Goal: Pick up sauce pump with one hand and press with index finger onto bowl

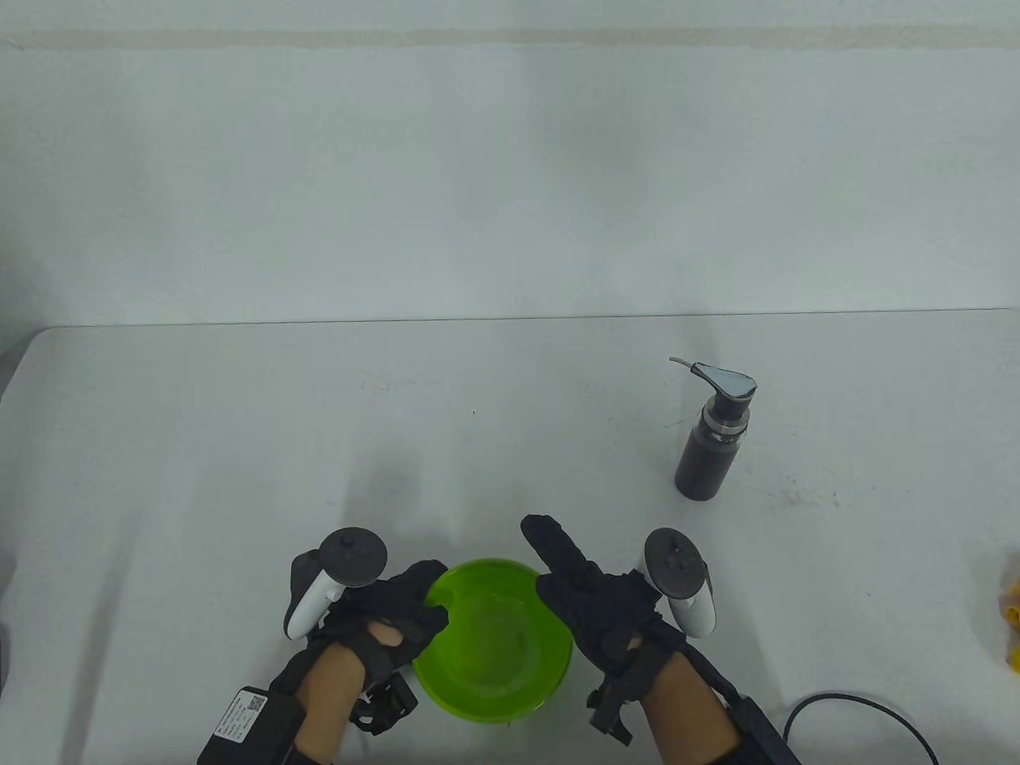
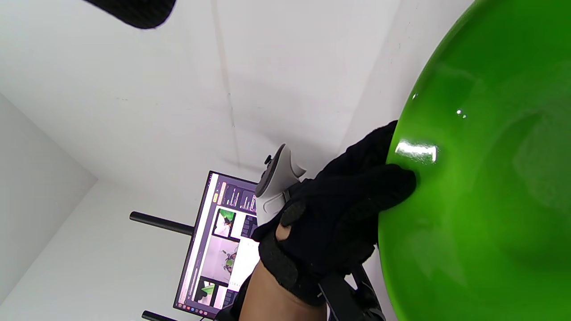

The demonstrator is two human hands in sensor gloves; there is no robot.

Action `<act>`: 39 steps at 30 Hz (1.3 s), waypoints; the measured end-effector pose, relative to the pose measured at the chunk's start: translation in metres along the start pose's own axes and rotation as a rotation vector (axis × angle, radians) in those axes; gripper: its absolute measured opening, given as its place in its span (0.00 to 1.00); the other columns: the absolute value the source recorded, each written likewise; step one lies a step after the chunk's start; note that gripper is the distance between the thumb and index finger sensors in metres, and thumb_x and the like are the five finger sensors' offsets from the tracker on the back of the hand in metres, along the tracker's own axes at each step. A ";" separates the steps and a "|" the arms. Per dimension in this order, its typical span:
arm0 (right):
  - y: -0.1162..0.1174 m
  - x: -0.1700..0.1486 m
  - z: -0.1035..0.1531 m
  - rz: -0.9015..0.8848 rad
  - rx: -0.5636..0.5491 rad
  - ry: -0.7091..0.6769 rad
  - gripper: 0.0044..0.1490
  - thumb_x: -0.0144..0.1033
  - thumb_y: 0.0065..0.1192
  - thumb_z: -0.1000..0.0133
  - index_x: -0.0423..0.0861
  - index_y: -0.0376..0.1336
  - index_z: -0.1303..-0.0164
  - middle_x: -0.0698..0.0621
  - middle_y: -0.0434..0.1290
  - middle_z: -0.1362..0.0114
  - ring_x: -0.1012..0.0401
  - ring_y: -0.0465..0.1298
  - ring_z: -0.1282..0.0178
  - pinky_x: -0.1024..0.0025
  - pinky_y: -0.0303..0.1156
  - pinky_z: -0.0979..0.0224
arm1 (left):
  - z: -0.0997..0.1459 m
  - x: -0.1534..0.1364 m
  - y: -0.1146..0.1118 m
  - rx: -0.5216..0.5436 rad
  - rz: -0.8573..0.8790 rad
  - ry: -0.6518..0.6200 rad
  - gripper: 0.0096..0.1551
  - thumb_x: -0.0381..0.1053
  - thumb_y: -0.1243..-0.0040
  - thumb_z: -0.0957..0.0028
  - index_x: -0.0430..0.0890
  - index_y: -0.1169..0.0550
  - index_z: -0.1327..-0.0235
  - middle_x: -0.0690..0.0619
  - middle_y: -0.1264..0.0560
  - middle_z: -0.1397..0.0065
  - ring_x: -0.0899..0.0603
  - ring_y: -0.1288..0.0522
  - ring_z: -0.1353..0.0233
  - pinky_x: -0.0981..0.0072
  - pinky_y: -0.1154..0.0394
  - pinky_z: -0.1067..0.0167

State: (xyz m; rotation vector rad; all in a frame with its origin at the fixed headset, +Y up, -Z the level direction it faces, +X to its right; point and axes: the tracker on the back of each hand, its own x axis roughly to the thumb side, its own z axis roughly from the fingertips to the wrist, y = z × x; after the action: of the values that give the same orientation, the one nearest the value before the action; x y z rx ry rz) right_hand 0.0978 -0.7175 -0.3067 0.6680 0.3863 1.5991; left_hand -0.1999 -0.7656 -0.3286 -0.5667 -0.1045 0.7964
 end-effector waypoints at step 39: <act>-0.211 -0.004 0.013 0.750 -0.968 0.064 0.70 0.61 0.81 0.51 0.74 0.24 0.34 0.52 0.47 0.16 0.37 0.57 0.17 0.24 0.55 0.24 | 0.032 0.014 0.031 0.245 0.012 -0.106 0.52 0.70 0.34 0.54 0.53 0.41 0.21 0.44 0.40 0.19 0.26 0.37 0.22 0.30 0.40 0.30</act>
State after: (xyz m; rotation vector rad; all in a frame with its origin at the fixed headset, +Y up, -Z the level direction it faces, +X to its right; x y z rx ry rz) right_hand 0.2717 -0.6920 -0.4247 -0.0243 -0.6663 2.2252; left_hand -0.2195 -0.7245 -0.3194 -0.2942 -0.0994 0.8365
